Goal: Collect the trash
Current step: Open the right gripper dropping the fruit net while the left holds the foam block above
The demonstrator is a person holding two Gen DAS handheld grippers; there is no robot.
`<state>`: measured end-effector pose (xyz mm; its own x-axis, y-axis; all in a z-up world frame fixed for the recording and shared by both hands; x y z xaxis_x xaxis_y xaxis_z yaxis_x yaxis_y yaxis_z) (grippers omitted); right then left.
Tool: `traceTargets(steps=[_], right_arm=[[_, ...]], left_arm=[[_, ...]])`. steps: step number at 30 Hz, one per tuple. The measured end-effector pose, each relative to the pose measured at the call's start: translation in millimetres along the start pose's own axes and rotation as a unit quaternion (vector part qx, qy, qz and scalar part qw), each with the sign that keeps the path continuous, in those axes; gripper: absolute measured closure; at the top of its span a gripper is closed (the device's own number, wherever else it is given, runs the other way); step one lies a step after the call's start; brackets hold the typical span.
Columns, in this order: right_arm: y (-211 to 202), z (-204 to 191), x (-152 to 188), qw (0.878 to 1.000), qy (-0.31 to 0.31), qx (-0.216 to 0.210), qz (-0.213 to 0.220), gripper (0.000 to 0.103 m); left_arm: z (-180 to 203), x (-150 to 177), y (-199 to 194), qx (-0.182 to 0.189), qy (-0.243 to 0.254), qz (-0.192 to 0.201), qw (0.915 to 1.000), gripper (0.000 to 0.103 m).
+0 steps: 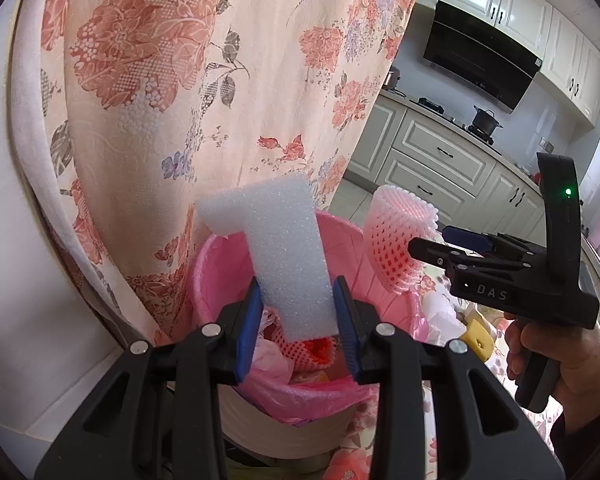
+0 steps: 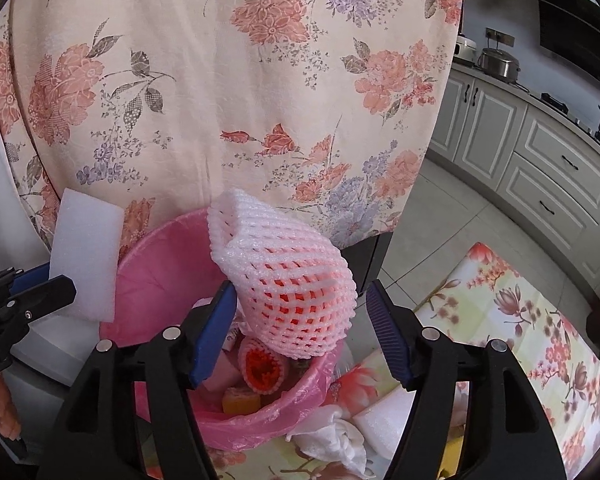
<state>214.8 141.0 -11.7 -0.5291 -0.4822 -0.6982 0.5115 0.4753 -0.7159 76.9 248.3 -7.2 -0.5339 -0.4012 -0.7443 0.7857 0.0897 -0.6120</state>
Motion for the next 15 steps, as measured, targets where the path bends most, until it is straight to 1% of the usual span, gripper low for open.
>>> traceTargets(steps=[15], right_arm=[[4.7,-6.3,-7.5,1.0,-0.006,-0.013,0.002,0.036]], left_arm=[[1.0,-2.3,-1.6,0.002,-0.001,0.003,1.0,0.068]])
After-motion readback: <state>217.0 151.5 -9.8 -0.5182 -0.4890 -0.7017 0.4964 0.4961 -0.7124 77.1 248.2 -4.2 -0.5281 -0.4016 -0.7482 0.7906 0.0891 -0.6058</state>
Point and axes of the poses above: each gripper's, at about its wrist camera, not at the fingertips, and y roughly the way its jaws point, z to its right, x to its underside, the point moved 6 cm from there along y, roughly the way its jaws point, and after that the axes turned 1 degree about x, right-handed, at the moved point
